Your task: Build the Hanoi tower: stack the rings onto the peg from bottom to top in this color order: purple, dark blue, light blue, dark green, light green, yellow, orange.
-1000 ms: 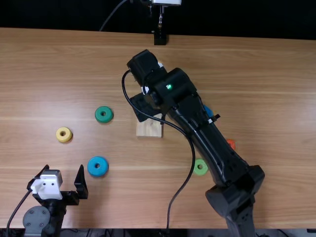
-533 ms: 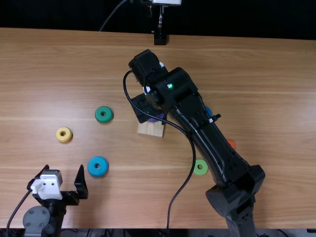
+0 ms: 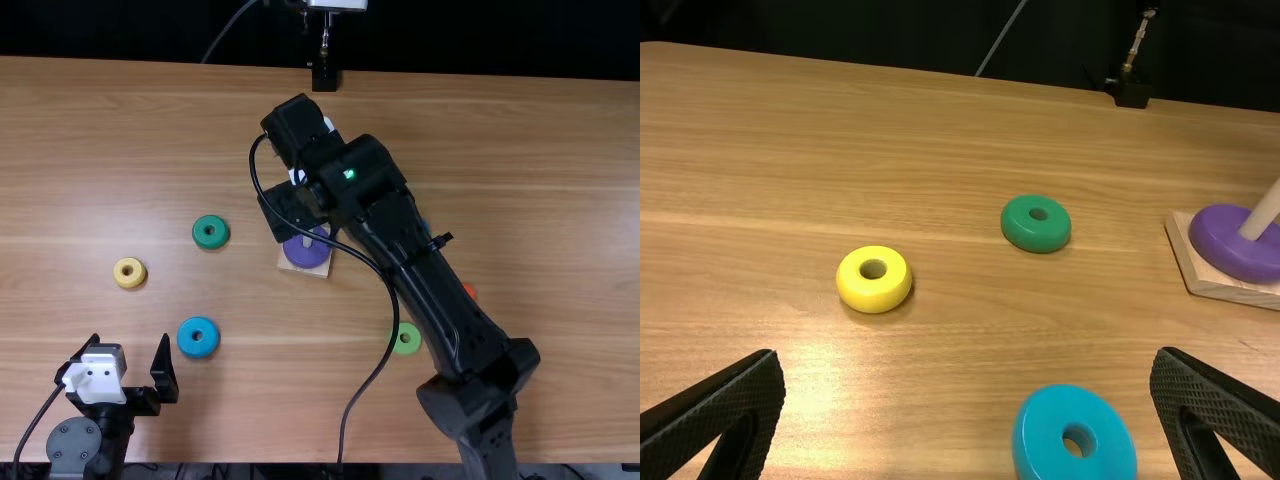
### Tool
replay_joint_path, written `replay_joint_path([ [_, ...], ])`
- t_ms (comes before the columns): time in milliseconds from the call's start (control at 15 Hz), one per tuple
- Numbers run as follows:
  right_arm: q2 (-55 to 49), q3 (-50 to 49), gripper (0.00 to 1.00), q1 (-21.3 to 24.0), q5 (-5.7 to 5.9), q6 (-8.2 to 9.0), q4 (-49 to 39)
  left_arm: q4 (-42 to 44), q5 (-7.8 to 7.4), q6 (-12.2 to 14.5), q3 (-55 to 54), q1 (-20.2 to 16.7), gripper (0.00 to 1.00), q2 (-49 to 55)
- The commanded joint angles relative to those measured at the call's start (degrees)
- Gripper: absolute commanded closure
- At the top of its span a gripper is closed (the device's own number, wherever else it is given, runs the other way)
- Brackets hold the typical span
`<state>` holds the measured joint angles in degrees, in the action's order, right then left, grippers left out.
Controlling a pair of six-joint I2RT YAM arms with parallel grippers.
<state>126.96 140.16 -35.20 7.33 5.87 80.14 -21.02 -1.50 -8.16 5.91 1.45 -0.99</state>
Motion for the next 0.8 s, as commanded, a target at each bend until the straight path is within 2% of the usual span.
replay_joint_path([
  [0, 0.4, 3.3, 0.0, 0.7, 0.58, 0.04, 0.4, -4.5, 0.23, 0.3, -5.9, -0.3, 0.0, 1.0],
  [133, -0.3, 3.5, 0.0, 0.7, 0.58, -0.07, 1.0, -4.5, 0.23, 0.3, -5.9, -0.3, 0.0, 1.0],
  [267, -5.3, 2.8, 0.0, 0.8, 0.47, 0.14, 3.8, -4.5, 0.23, 0.3, -5.9, -0.3, 0.0, 1.0],
  [400, -9.4, -2.7, 0.0, 3.9, -0.16, 0.25, 3.2, -4.5, 0.23, 0.3, -5.9, -0.3, 0.0, 1.0],
  [533, -16.4, -13.7, 0.0, 7.8, -0.27, 0.25, -3.9, -4.5, 0.23, 0.3, -5.9, -0.3, 0.0, 1.0],
  [733, -26.7, -32.9, 0.0, 10.5, -0.16, 0.35, -18.3, -4.5, 0.23, 0.4, -5.9, -0.3, 0.0, 1.0],
])
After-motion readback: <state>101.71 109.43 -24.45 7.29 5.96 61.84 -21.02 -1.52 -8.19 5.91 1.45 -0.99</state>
